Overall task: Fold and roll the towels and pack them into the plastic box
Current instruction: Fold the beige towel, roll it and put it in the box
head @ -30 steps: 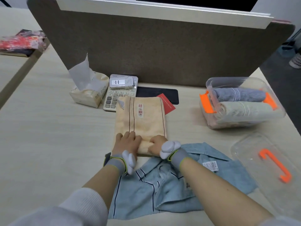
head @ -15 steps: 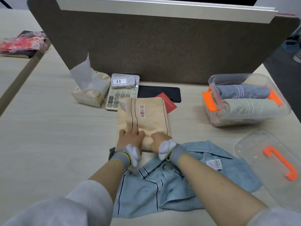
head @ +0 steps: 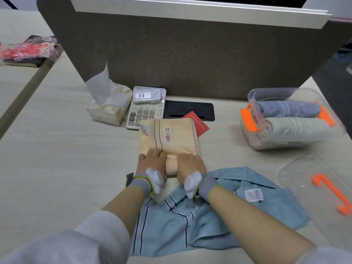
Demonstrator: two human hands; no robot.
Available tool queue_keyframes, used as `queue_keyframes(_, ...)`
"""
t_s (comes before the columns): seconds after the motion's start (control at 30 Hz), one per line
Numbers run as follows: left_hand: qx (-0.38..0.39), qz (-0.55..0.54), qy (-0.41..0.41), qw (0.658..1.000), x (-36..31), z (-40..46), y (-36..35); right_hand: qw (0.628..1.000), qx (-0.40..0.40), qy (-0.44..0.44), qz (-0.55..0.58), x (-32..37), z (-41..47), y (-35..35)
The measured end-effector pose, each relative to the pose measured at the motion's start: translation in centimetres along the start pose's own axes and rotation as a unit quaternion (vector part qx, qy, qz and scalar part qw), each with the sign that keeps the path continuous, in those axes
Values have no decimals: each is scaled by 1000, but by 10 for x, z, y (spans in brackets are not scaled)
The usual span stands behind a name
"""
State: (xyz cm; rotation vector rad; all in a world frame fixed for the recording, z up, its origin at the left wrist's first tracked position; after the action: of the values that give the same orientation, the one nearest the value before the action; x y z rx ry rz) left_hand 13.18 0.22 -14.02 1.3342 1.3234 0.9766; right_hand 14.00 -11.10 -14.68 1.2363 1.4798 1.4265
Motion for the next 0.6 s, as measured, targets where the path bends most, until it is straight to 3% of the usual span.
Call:
queue_keyframes(0.07,-57,27,-27,998,2,-13,6,980,16,-198,-29,-11,13,8)
queue_keyframes(0.1,-57,38,-23,997,3,-13,5,966,-1,-250,-64,-15,15,16)
queue_keyframes(0.13,-46,38,-10,998,7,-12,3,977,-23,-204,-48,-10,16,11)
queue_keyframes(0.2,1,0,40,999,10,-1,-1,998,-37,8,50,1,8,3)
queue_keyframes(0.27,54,-39,109,992,14,10,0,985,-144,94,-24,1,-10,13)
queue_keyframes(0.3,69,-55,135,987,15,12,1,977,-176,110,-50,3,-10,5)
queue_keyframes(0.37,62,-101,136,984,16,14,0,981,-150,105,-67,3,-9,3)
queue_keyframes(0.43,6,-126,105,986,17,7,5,988,-117,83,-55,3,2,10)
queue_keyframes(0.53,-96,-29,35,994,16,-2,15,999,2,48,3,-1,24,20)
queue_keyframes(0.6,-97,22,-10,995,14,-1,14,997,70,12,21,-3,36,23)
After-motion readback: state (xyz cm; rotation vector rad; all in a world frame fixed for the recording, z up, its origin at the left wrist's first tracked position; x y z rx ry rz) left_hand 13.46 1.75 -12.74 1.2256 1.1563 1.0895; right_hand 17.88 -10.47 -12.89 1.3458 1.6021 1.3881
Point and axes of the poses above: each hand's wrist, its own z-axis towards the middle knuckle, its own y-axis out of the back of the hand, x = y × z, the point moved 3 cm from there along z, towards the middle knuckle, and after that the axes turned 13 degrees about -x, right-handed, at the moved point
